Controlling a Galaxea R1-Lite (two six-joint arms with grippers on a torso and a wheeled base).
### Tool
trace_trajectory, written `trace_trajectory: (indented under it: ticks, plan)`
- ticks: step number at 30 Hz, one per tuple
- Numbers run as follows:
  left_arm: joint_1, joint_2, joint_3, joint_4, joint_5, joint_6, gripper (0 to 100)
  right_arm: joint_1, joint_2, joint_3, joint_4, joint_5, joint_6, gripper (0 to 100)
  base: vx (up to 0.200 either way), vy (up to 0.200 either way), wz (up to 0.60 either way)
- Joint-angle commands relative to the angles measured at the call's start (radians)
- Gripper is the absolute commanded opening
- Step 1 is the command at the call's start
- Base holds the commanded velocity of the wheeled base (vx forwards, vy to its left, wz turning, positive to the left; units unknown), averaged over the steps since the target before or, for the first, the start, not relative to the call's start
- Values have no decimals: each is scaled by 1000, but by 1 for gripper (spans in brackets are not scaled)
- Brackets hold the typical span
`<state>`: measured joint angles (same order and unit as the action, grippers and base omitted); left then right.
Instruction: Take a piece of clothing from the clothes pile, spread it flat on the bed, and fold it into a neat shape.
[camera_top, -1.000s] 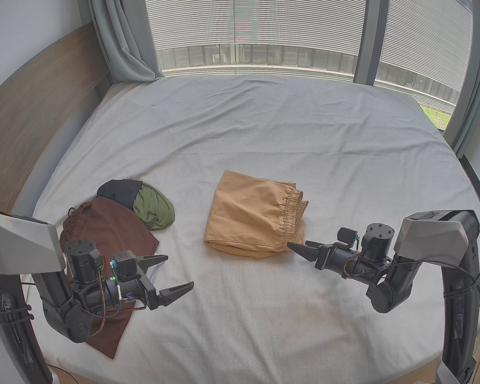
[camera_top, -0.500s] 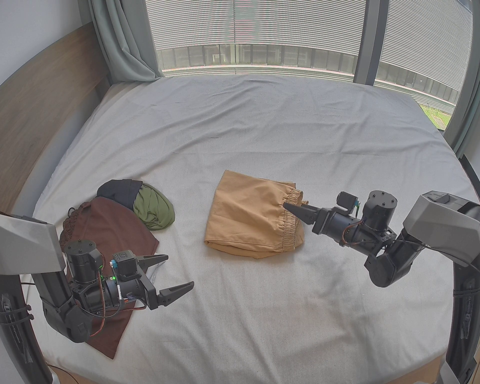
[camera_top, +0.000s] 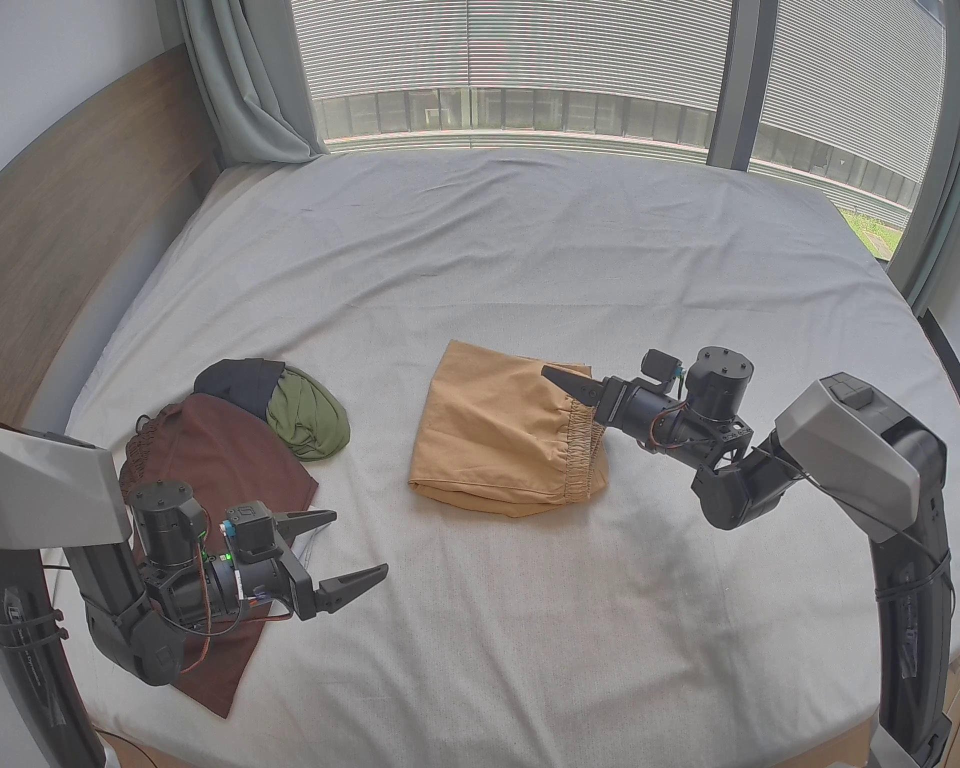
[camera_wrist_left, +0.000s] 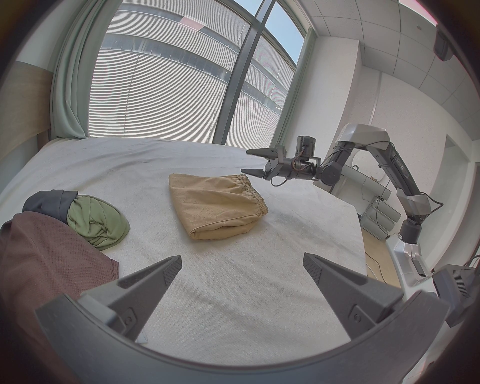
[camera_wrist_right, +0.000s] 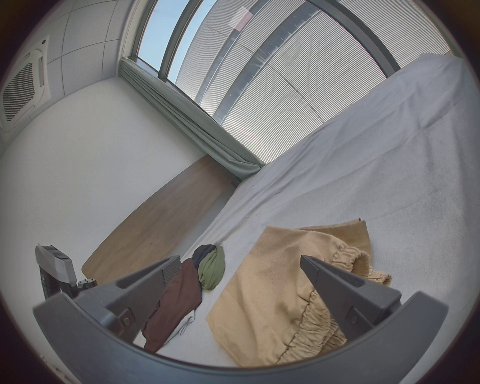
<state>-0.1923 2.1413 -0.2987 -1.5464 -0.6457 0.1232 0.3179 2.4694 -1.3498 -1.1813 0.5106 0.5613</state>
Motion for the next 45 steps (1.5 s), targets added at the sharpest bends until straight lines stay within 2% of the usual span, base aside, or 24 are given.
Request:
trace_trajectory:
  ticks: [1, 12, 22, 26, 30, 32, 34, 35, 37, 39, 45]
  plan:
    - [-1, 5, 0, -1, 0, 0, 100, -3, 95, -52, 8, 0, 2, 100, 0, 0, 0]
    - [1, 17, 0, 0, 0, 0, 100, -20, 218, -101, 15, -3, -6, 100, 0, 0, 0]
    - [-1, 19, 1, 0, 0, 0, 100, -22, 198, -98, 3, -4, -4, 100, 0, 0, 0]
    - [-7, 8, 24, -1, -2, 0, 100, -11, 88, -15, -11, -35, 3, 100, 0, 0, 0]
    - [-27, -3, 53, -1, -2, 0, 100, 0, -1, 60, -40, -37, 6, 100, 0, 0, 0]
    - [-30, -11, 50, -3, -2, 0, 100, 17, -116, 176, -64, -40, 6, 100, 0, 0, 0]
    - [-30, -11, 50, -3, -2, 0, 100, 17, -116, 176, -64, -40, 6, 100, 0, 0, 0]
    - [-33, -47, 59, -1, -2, -2, 100, 33, -236, 327, -64, -55, -6, 100, 0, 0, 0]
    - [-39, -54, 62, -1, -2, -2, 100, 36, -265, 363, -66, -61, -12, 100, 0, 0, 0]
    - [-45, -86, 69, -1, -2, -2, 100, 38, -356, 477, -69, -73, -49, 100, 0, 0, 0]
    - [-47, -146, 113, -1, -2, -2, 100, 41, -454, 643, -120, -87, -136, 100, 0, 0, 0]
